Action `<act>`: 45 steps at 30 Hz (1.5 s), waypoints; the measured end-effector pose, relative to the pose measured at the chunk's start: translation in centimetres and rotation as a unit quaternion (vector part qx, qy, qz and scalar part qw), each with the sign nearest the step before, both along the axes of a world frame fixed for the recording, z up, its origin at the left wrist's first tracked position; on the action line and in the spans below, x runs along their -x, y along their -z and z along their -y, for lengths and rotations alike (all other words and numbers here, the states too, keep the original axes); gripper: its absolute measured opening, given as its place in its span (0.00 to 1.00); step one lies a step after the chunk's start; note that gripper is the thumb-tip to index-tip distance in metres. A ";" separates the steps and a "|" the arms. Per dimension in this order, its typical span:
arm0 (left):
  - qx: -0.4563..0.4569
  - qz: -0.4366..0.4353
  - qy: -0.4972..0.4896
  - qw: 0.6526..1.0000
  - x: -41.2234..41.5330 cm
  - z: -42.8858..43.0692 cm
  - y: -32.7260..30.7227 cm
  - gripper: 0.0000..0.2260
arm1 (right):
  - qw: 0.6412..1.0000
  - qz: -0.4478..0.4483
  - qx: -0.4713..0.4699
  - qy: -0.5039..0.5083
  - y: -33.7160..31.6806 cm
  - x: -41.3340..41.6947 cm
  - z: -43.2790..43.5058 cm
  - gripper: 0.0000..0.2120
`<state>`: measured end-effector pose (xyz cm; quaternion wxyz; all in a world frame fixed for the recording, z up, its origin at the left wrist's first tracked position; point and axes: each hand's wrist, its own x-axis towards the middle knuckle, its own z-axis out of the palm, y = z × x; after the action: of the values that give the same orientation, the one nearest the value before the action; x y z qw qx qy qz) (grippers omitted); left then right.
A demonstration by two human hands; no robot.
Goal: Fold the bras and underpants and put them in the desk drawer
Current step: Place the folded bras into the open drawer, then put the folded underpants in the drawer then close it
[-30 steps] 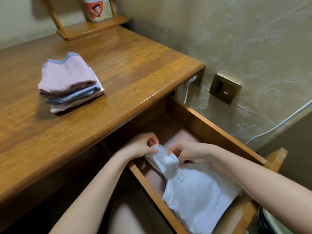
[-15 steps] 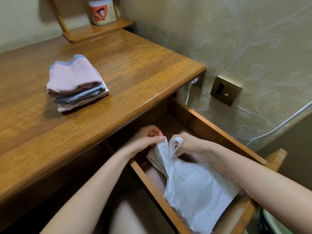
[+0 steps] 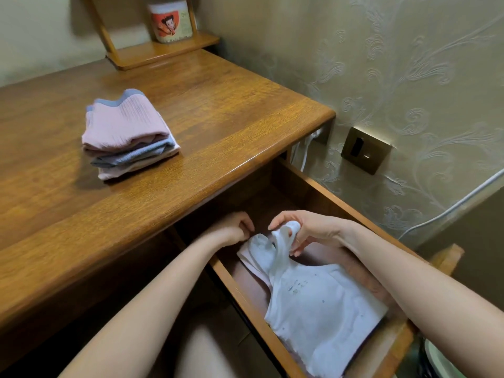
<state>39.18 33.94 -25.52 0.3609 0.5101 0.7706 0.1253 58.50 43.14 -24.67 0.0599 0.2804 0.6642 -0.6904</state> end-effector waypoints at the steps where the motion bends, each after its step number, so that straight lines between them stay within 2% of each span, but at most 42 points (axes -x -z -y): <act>1: 0.034 -0.017 0.037 0.999 0.0 0.1 0.1 0.12 | 1.000 0.011 0.008 -0.022 -0.2 -0.1 -0.1 0.22; 3: 0.051 -0.016 0.064 0.997 -0.3 0.1 0.3 0.13 | 0.997 0.030 0.017 -0.075 -0.5 -0.4 -0.1 0.19; 5: 0.026 -0.004 0.061 0.998 -0.6 0.0 0.1 0.07 | 0.994 0.048 0.018 -0.099 -0.6 -0.7 0.1 0.13; 7: -0.003 -0.014 0.050 0.999 -0.8 -0.1 -0.2 0.05 | 0.995 0.047 0.002 -0.088 -0.7 -0.7 0.1 0.11; 10: -0.010 -0.032 0.022 0.999 -1.3 -0.1 -0.1 0.10 | 0.999 0.007 -0.011 -0.039 -0.6 -0.3 0.3 0.09; 12: 0.029 -0.079 0.029 0.996 -1.5 0.0 0.0 0.11 | 1.000 -0.019 -0.013 -0.002 0.0 0.3 1.2 0.10; 14: 0.057 -0.167 0.050 0.983 -1.7 0.3 -0.1 0.15 | 0.998 -0.018 -0.034 0.046 1.1 0.9 2.2 0.15; 16: 0.035 -0.229 0.044 0.972 -1.9 0.8 -0.9 0.15 | 0.992 0.012 -0.086 0.086 1.9 1.2 2.9 0.15; 19: -0.061 -0.269 0.047 0.960 -2.7 2.1 -3.8 0.11 | 0.985 0.047 -0.149 0.077 2.2 1.4 3.1 0.16; 21: -0.182 -0.249 0.098 0.946 -3.5 3.6 -7.0 0.08 | 0.965 0.028 -0.254 0.056 1.3 1.6 3.1 0.13; 22: -0.264 -0.235 0.134 0.926 -4.2 4.5 -9.1 0.08 | 0.945 0.001 -0.321 0.060 0.5 1.7 3.2 0.11; 24: -0.430 -0.254 0.170 0.849 -5.1 6.3 -13.9 0.08 | 0.905 -0.078 -0.402 0.116 -2.0 1.9 3.5 0.14; 25: -0.504 -0.273 0.128 0.810 -4.8 6.9 -16.4 0.08 | 0.886 -0.122 -0.421 0.151 -3.5 2.0 3.9 0.12; 27: -0.555 -0.304 -0.062 0.772 -2.1 6.9 -20.4 0.11 | 0.848 -0.221 -0.437 0.204 -6.8 2.4 4.9 0.06; 29: -0.458 -0.306 -0.282 0.786 3.4 5.9 -22.8 0.22 | 0.815 -0.312 -0.428 0.235 -10.5 3.2 6.2 0.06; 31: -0.285 -0.209 -0.428 0.832 9.7 4.9 -23.4 0.39 | 0.810 -0.353 -0.397 0.247 -13.8 5.3 7.1 0.05; 33: -0.148 -0.092 -0.465 0.868 13.7 4.4 -22.0 0.52 | 0.855 -0.321 -0.323 0.249 -16.0 8.4 7.2 0.06; 35: -0.106 -0.003 -0.443 0.890 15.0 4.3 -20.4 0.58 | 0.918 -0.235 -0.227 0.225 -16.9 11.7 6.5 0.09; 37: -0.106 0.029 -0.430 0.896 14.9 4.4 -19.7 0.51 | 0.947 -0.169 -0.178 0.209 -16.9 13.9 6.0 0.13; 39: -0.137 0.099 -0.417 0.893 14.4 4.5 -19.7 0.40 | 0.949 -0.166 -0.157 0.218 -16.7 14.7 6.1 0.16; 42: -0.223 0.256 -0.408 0.847 11.9 5.0 -20.5 0.24 | 0.947 -0.172 -0.161 0.221 -17.1 13.6 5.8 0.26; 45: -0.298 0.390 -0.328 0.807 5.6 5.4 -21.4 0.09 | 0.953 -0.190 -0.138 0.191 -18.7 10.8 5.1 0.39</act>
<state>33.62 28.59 -4.09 0.3988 0.2175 0.6111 0.6482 47.72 38.00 -5.99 -0.2398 0.2713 0.6860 -0.6311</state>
